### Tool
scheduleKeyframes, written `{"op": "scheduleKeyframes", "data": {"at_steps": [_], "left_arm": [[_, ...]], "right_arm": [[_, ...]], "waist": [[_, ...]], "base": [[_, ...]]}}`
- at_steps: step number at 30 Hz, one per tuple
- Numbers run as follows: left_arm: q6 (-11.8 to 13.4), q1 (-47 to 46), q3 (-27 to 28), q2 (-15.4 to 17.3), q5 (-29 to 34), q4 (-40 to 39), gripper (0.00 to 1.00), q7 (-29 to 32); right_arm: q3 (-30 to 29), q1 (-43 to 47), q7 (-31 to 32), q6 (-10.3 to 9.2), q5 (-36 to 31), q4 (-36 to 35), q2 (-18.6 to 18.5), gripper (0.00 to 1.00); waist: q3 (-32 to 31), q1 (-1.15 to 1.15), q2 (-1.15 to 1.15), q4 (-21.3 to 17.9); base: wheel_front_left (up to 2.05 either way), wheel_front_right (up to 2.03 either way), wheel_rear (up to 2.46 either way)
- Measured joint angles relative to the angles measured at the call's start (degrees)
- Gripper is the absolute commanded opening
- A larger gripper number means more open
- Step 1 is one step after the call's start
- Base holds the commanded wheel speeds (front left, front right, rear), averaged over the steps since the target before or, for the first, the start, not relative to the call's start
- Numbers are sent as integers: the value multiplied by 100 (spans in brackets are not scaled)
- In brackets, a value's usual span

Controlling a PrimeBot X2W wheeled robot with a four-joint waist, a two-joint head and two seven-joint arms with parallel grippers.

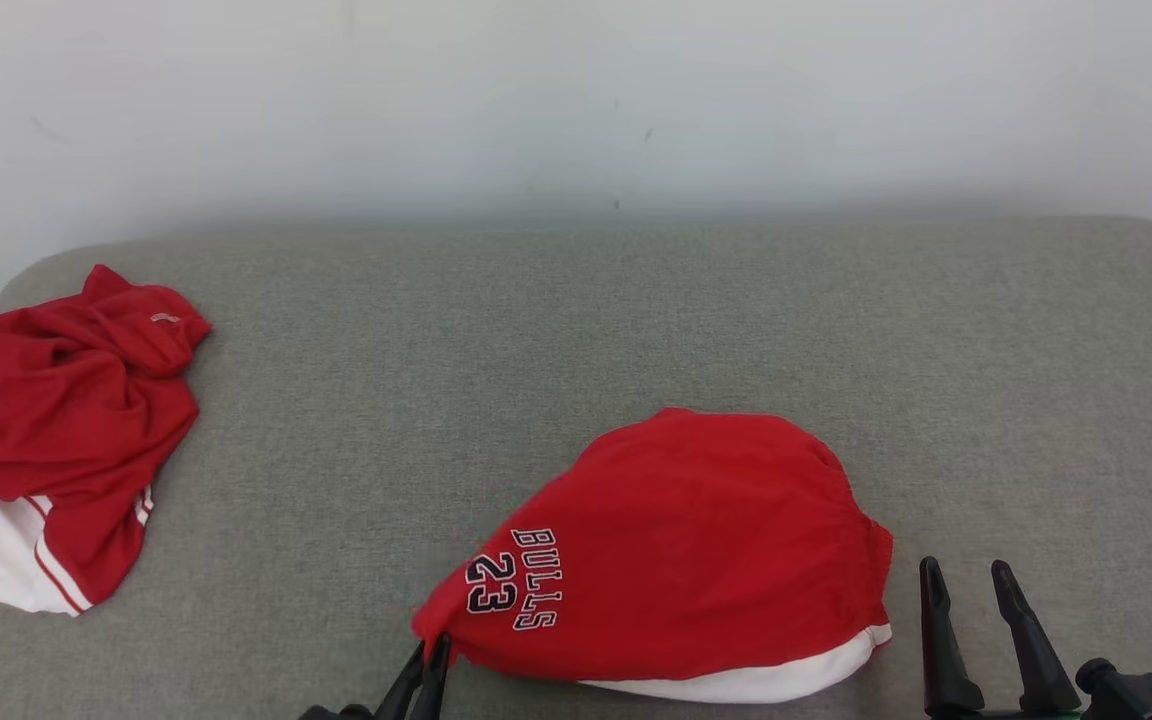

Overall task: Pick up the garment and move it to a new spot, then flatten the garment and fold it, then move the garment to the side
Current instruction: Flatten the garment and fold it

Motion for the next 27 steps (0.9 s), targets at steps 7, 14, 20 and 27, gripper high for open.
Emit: {"op": "scheduleKeyframes", "data": {"at_steps": [7, 14, 20, 27], "left_arm": [[101, 701, 35, 200, -79, -446, 0, 220], [103, 994, 12, 321, -194, -498, 0, 390], [69, 400, -66, 333, -163, -517, 0, 319], [24, -352, 74, 446, -178, 42, 0, 192]], "right_arm": [[-12, -1, -12, 0, 27, 24, 26, 100], [33, -34, -12, -1, 78, 85, -1, 100], [71, -96, -12, 0, 75, 94, -52, 100], [73, -137, -12, 0, 66, 116, -89, 100]], "waist": [[-38, 0, 0, 231], [-2, 0, 0, 207], [14, 0, 0, 48], [86, 0, 0, -214]], "base": [[0, 0, 0], [0, 0, 0], [0, 0, 0], [0, 0, 0]]}}
